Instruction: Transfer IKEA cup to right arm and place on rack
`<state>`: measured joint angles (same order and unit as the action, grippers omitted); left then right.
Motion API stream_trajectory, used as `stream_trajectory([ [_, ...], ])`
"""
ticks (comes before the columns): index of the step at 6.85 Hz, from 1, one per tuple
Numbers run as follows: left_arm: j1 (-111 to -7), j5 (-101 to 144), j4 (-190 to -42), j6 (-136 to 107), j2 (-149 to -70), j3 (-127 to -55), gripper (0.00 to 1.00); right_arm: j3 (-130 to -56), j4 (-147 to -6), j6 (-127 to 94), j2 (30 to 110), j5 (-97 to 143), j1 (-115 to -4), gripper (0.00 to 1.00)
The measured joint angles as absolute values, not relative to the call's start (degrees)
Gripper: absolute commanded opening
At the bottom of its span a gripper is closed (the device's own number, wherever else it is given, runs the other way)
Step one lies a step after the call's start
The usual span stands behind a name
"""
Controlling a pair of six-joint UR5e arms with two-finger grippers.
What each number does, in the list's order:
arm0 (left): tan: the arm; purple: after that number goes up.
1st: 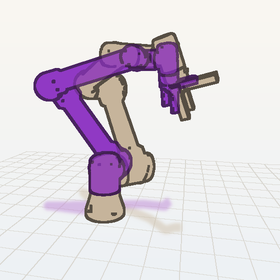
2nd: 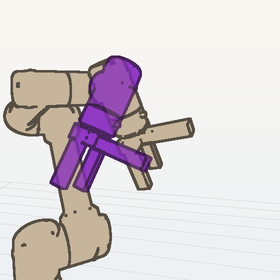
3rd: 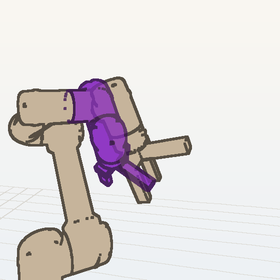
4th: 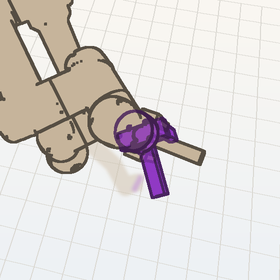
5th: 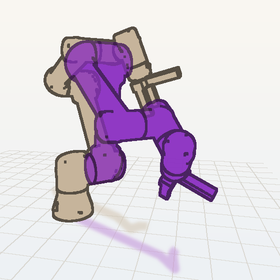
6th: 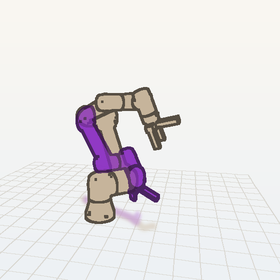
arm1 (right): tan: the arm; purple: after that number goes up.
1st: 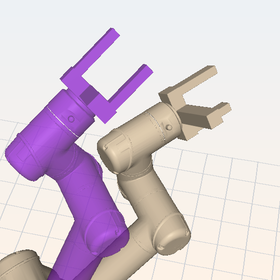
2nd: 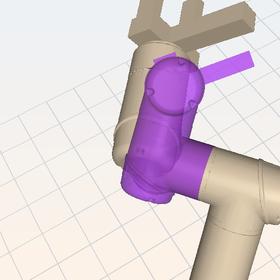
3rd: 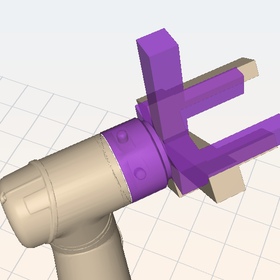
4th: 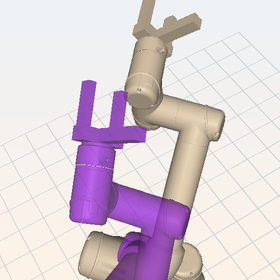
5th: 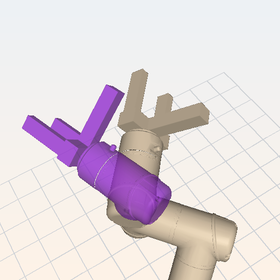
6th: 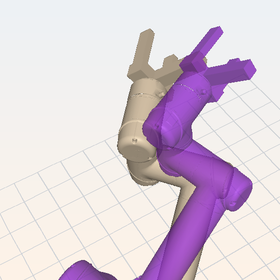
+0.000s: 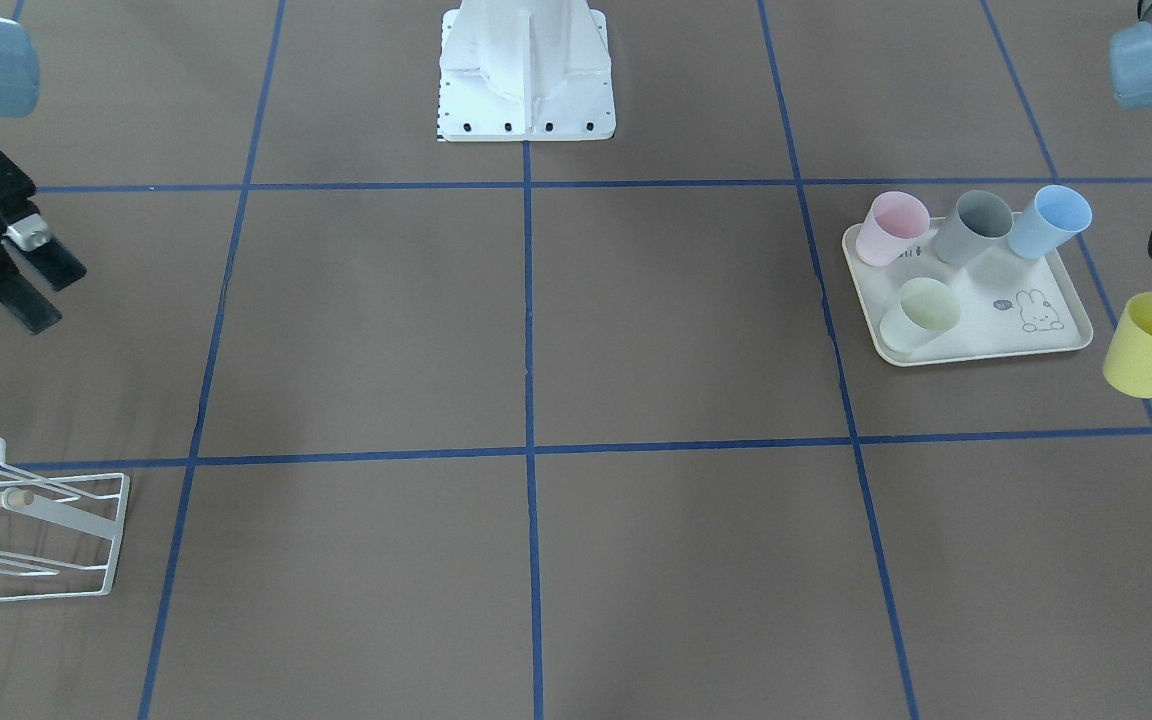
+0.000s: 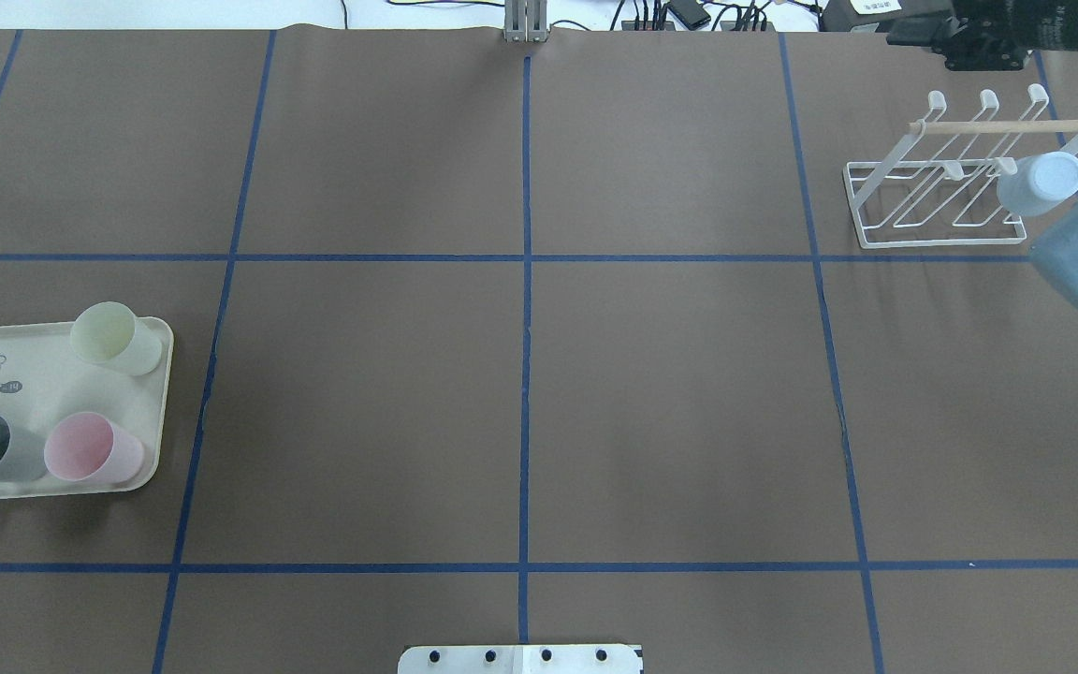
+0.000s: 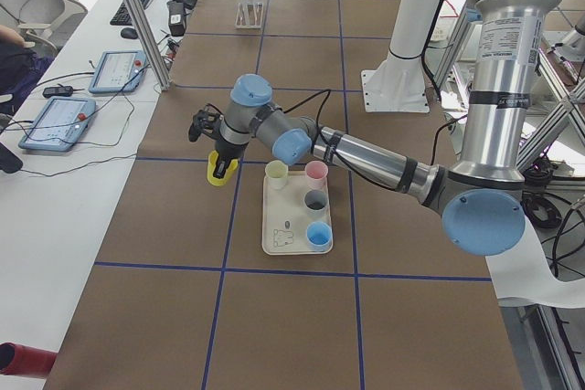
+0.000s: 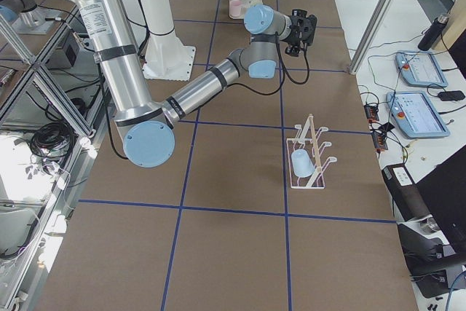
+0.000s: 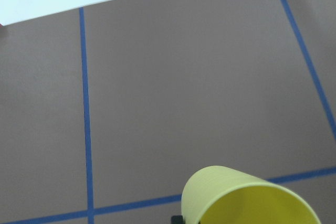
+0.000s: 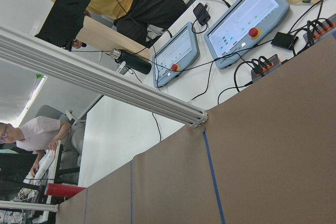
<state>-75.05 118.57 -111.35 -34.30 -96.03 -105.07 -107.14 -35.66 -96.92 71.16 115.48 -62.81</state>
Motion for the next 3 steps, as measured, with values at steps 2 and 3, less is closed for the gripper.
stream_trajectory([
  [2,-74.0,117.2,-112.4,-54.7,-103.1,-106.4,0.00,-106.7,-35.5,-99.6,68.3,107.5,-56.5,1.00],
  [3,-72.0,117.1,-113.8,-65.0,-106.2,-106.9,0.00,-106.4,-35.4,-102.5,66.4,103.0,-53.2,1.00],
])
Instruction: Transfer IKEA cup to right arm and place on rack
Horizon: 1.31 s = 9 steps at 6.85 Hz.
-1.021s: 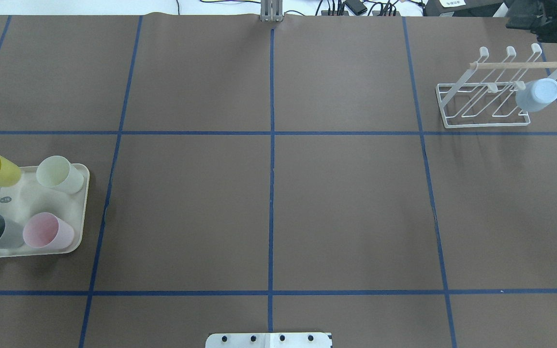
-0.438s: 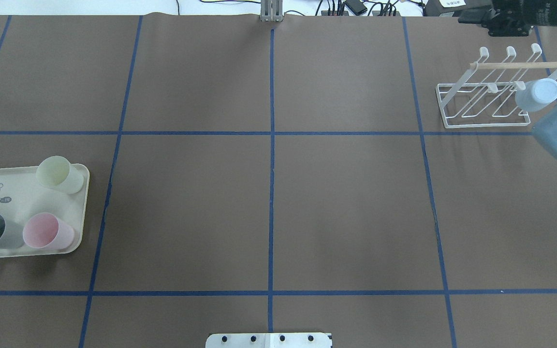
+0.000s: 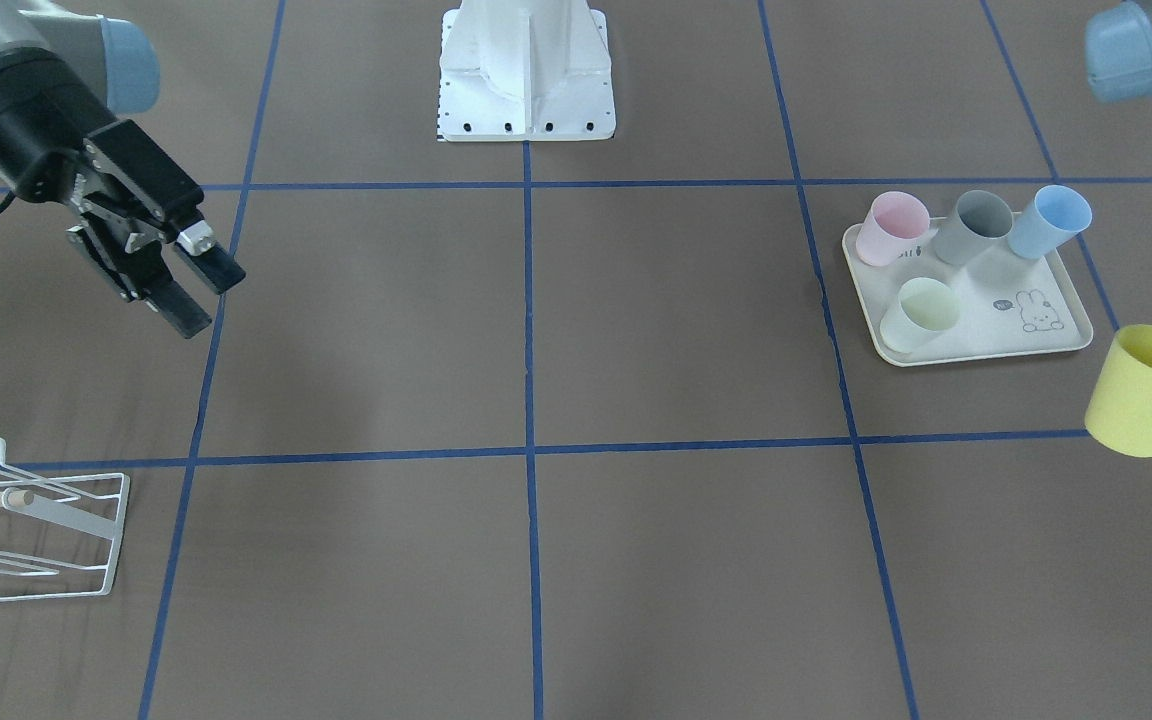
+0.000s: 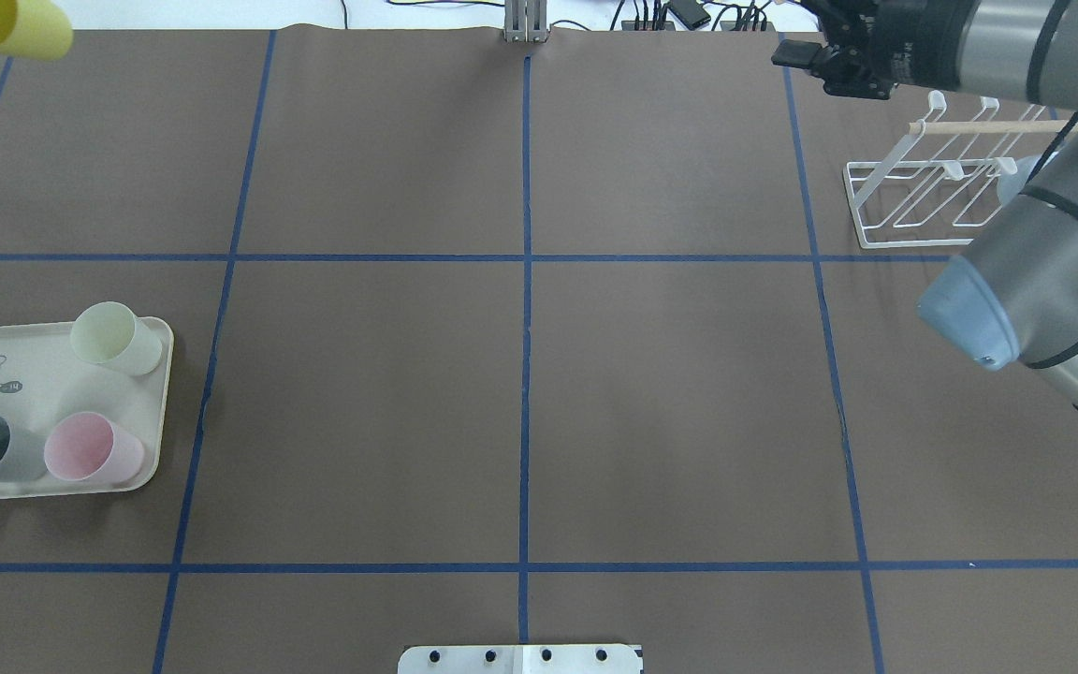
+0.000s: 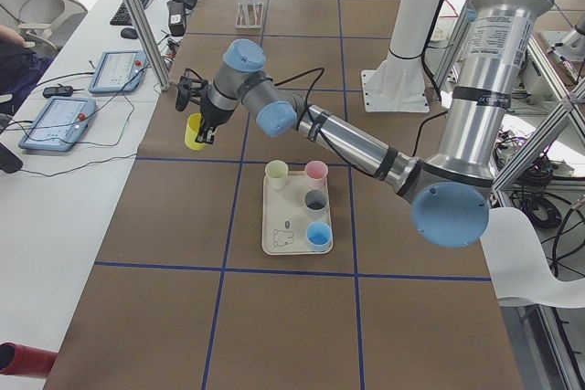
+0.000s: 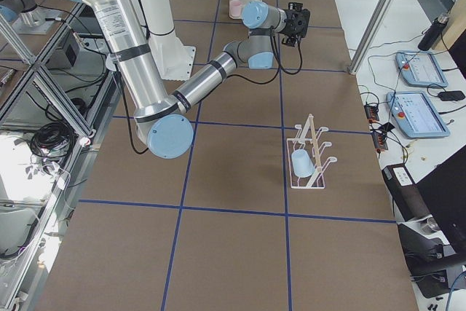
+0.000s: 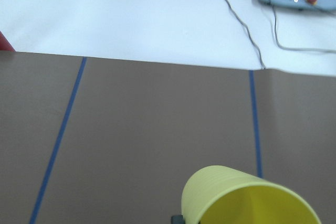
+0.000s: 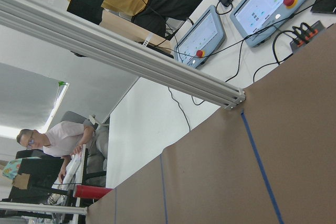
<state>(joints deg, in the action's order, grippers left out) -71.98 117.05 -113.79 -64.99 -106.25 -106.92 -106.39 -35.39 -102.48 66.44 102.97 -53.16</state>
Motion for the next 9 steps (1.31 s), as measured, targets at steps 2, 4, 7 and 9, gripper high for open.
stream_trajectory([
  [2,-66.0,114.0,-121.2,-85.9,-110.2,-107.2,0.00,-106.0,-35.2,-106.2,62.7,91.2,-45.2,1.00],
  [4,-58.2,105.3,-132.4,-104.2,-111.3,-106.5,0.00,-106.1,-35.0,-108.6,61.3,84.8,-40.2,1.00],
  [7,-49.3,93.4,-154.5,-128.0,-111.4,-103.0,0.00,-106.0,-30.5,-110.9,60.8,80.9,-36.8,1.00],
  [9,-43.6,86.6,-170.8,-137.5,-111.5,-99.1,0.00,-105.9,-29.3,-112.4,59.4,80.7,-35.7,1.00],
])
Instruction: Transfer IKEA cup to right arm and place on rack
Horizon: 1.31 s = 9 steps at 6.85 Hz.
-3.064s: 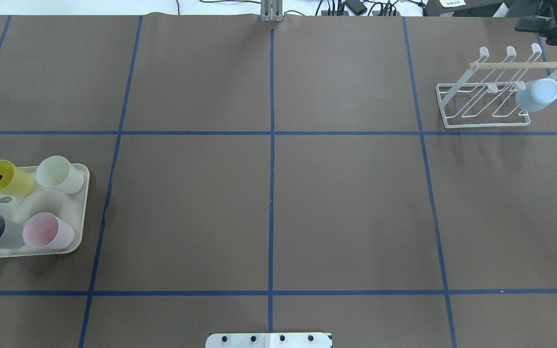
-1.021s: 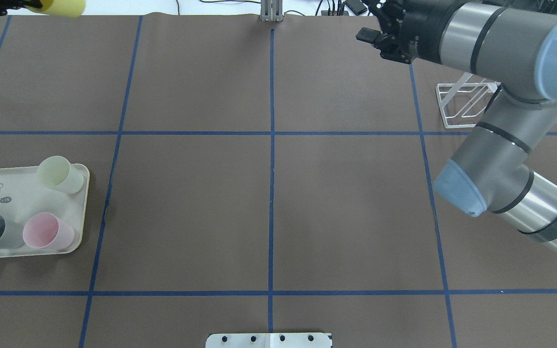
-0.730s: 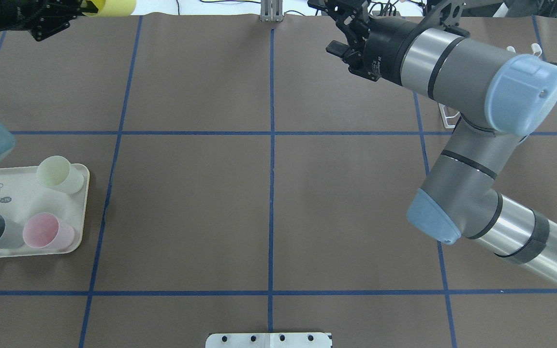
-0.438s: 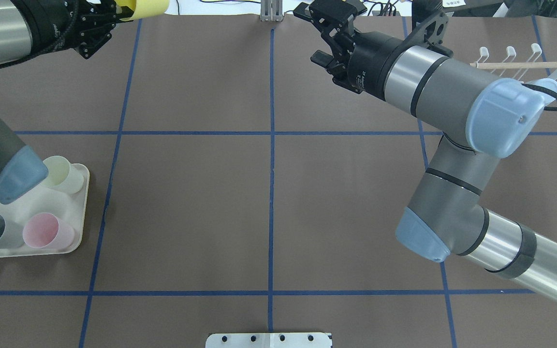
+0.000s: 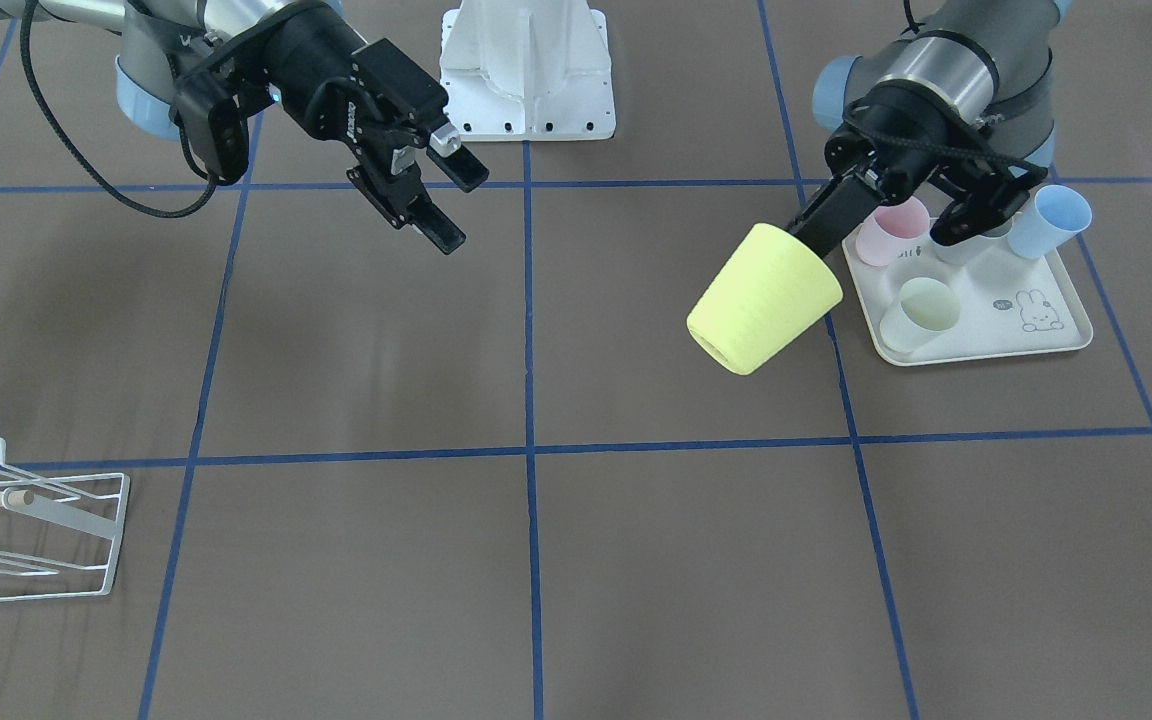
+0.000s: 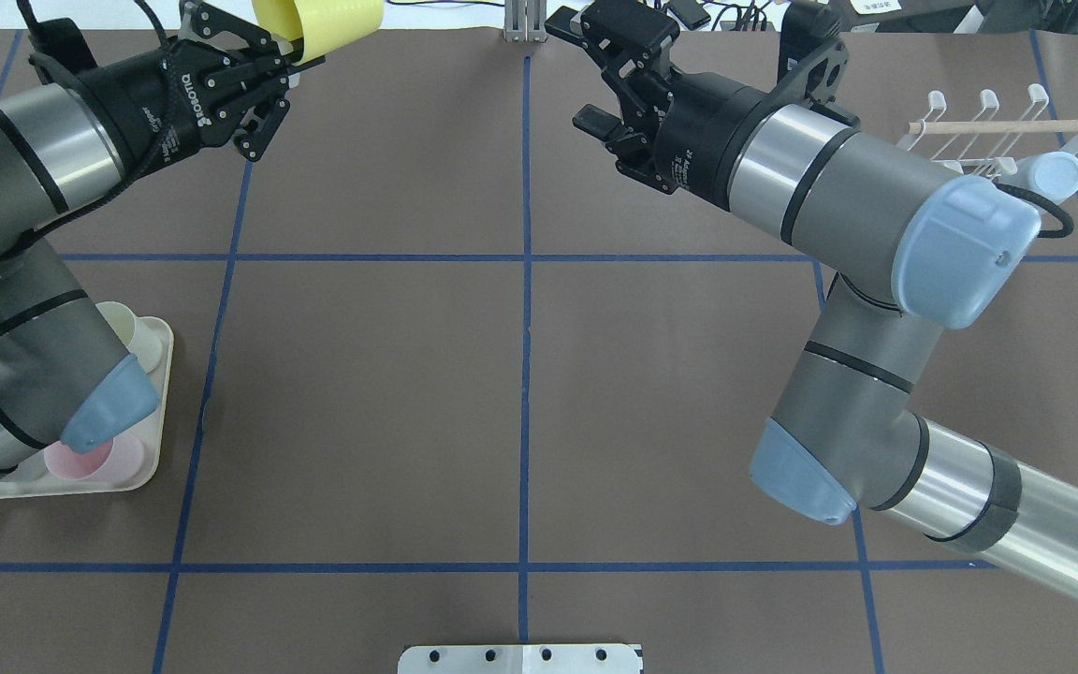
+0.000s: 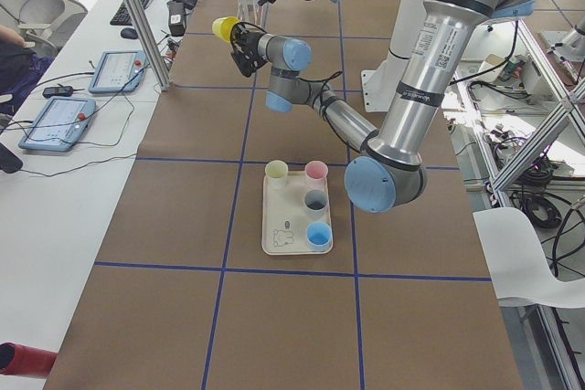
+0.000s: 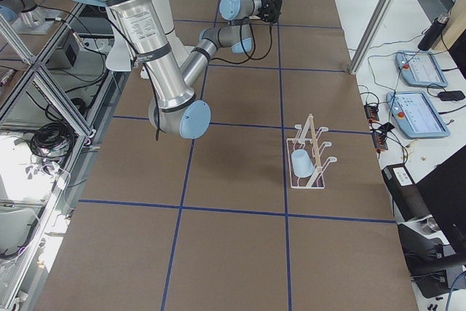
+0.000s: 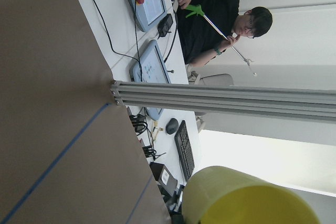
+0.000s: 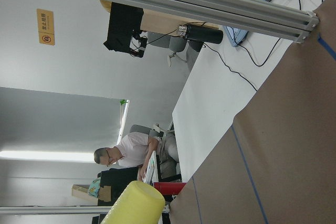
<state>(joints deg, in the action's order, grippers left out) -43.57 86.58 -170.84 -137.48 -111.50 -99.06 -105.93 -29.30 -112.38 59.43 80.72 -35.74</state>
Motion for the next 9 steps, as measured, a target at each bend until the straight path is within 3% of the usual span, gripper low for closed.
stream_trajectory([
  [3,-34.0,77.1,-180.2,-141.4,-114.5,-97.2,0.00,-105.9,-27.6,-113.1,58.4,80.5,-34.3,1.00],
  [9,-26.4,70.3,-180.6,-141.4,-118.8,-96.9,0.00,-105.9,-27.4,-113.2,58.4,79.1,-32.6,1.00],
])
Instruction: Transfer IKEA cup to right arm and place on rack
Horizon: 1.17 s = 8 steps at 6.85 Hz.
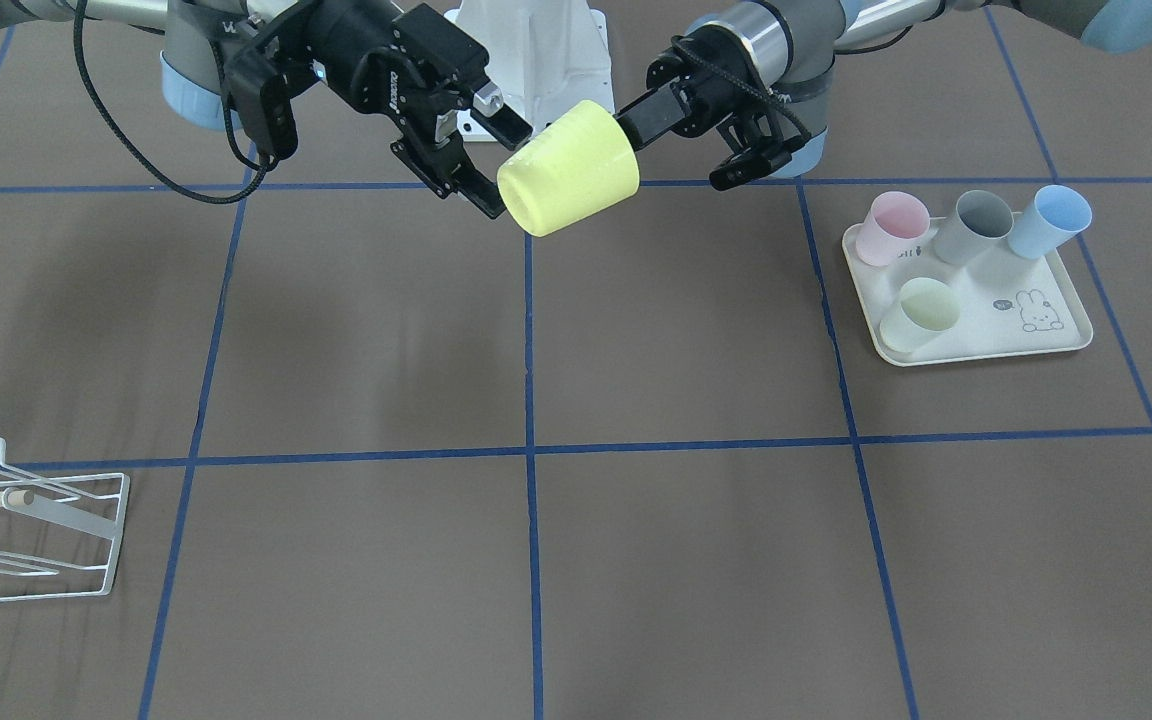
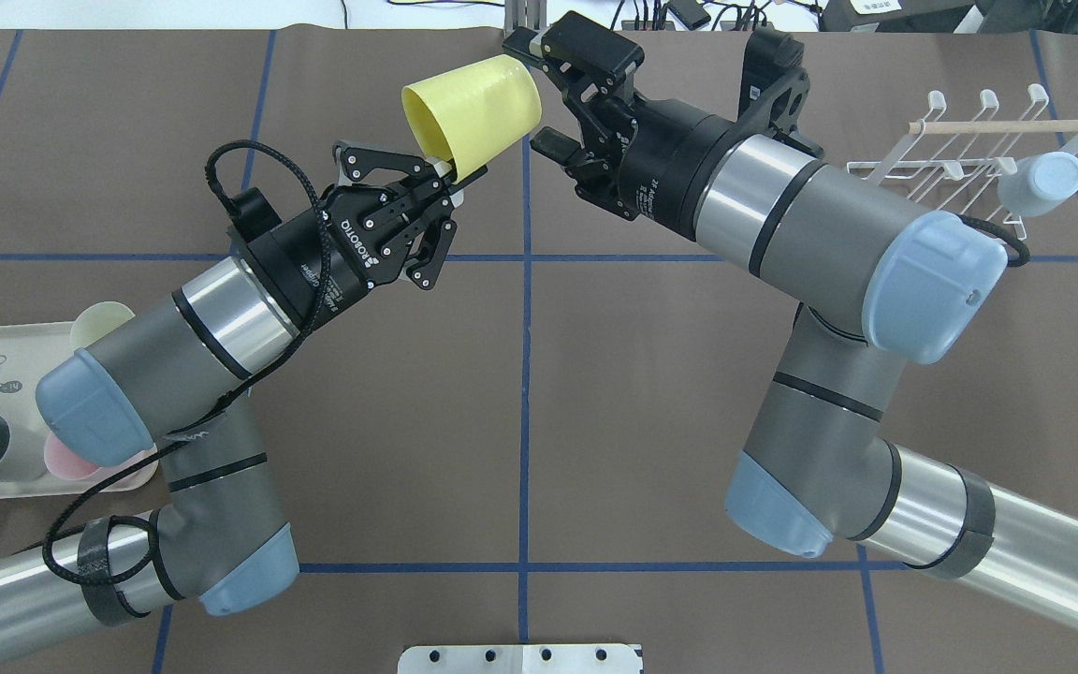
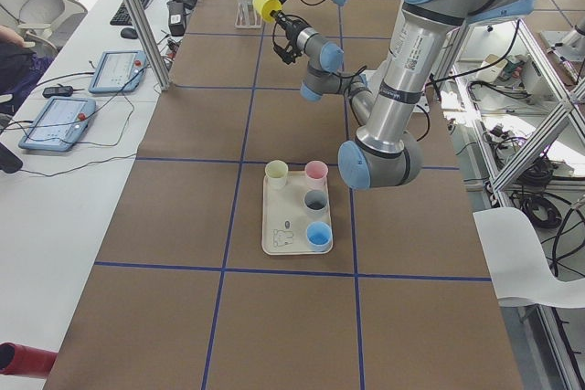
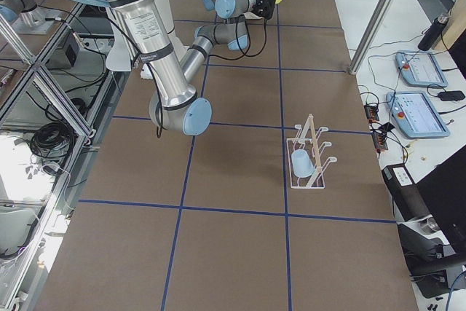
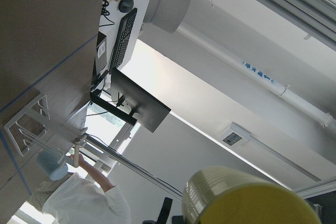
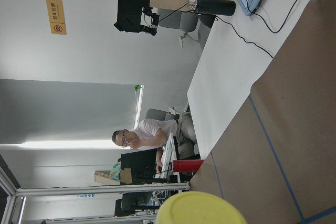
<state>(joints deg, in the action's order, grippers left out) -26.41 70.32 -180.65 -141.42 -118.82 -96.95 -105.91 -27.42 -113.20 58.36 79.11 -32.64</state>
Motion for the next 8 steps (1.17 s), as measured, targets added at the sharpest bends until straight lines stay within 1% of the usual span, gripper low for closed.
stream_trajectory([
  [5,-23.4,66.9,-180.3,-141.3,-120.9,-97.0,0.00,-105.7,-27.5,-113.2,58.3,78.3,-31.8,0.99],
  [6,-23.1,66.6,-180.2,-141.3,-121.2,-97.0,0.00,-105.7,-27.5,-113.2,58.3,78.3,-31.8,0.90],
  [7,-23.1,66.5,-180.2,-141.2,-121.2,-97.0,0.00,-105.7,-27.4,-113.1,58.3,78.3,-31.8,0.15],
  [8,-23.0,66.5,-180.2,-141.2,-121.2,-97.0,0.04,-105.7,-27.5,-113.1,58.3,78.3,-31.8,0.00],
])
